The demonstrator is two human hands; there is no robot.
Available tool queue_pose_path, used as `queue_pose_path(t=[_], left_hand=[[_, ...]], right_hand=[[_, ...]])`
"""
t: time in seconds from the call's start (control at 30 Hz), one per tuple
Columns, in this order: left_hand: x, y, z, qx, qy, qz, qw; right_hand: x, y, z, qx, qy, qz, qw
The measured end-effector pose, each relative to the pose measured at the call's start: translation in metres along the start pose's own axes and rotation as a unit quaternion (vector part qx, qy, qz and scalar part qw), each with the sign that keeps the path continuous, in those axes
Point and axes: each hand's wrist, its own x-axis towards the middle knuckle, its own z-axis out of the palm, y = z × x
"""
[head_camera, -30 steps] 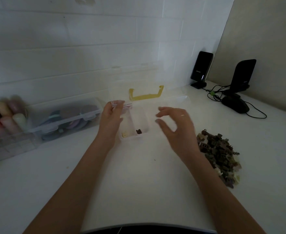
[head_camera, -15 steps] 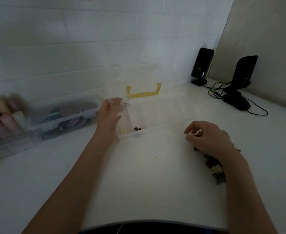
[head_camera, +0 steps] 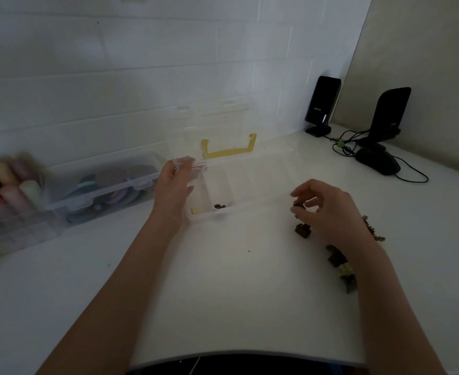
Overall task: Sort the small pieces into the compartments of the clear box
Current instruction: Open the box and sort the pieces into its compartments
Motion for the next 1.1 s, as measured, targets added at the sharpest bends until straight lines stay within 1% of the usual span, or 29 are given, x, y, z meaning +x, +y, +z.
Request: queue_pose_path(t=[0.1,0.2,0.33,0.47,0.53,0.7,0.8,0.87,0.93,0.97,1.03,1.1], left_hand=[[0.0,0.0,0.0,0.001,-0.001,-0.001,1.0],[0.001,-0.001,0.0,0.004,0.003,0.0,1.0],[0.001,-0.001,0.001,0.008,0.002,0.0,1.0],[0.0,-0.001,0.001,0.011,-0.008,0.006,1.0],[-0.001,0.0,0.002,0.012,-0.011,0.009,1.0],[-0.003,0.002,0.003,0.024,-0.022,0.019,0.999],[-0.005,0.002,0.004,0.035,-0.029,0.035,0.998],[-0.006,0.001,0.005,0.039,-0.031,0.041,0.998],[-0.007,0.001,0.005,0.041,-0.035,0.046,0.997],[-0.007,0.002,0.004,0.04,-0.035,0.046,0.998],[-0.007,0.002,0.004,0.036,-0.036,0.045,0.998],[-0.006,0.002,0.004,0.036,-0.036,0.045,0.998]], right_hand=[[-0.001,-0.007,0.001,0.071,0.015,-0.012,0.997],[-0.002,-0.016,0.005,0.118,0.027,-0.05,0.991],[-0.004,-0.029,0.017,0.107,0.029,-0.106,0.988],[-0.006,-0.036,0.029,0.087,0.009,-0.157,0.984],[-0.006,-0.037,0.032,0.088,0.007,-0.165,0.982],[-0.009,-0.041,0.037,0.102,0.014,-0.152,0.983],[-0.009,-0.052,0.044,0.116,0.002,-0.175,0.978],[-0.007,-0.064,0.051,0.072,-0.03,-0.219,0.973],[-0.001,-0.078,0.059,-0.051,-0.062,-0.263,0.961],[0.002,-0.085,0.062,-0.127,-0.07,-0.281,0.949],[0.008,-0.095,0.068,-0.232,-0.09,-0.295,0.922],[0.012,-0.102,0.072,-0.281,-0.114,-0.283,0.91]])
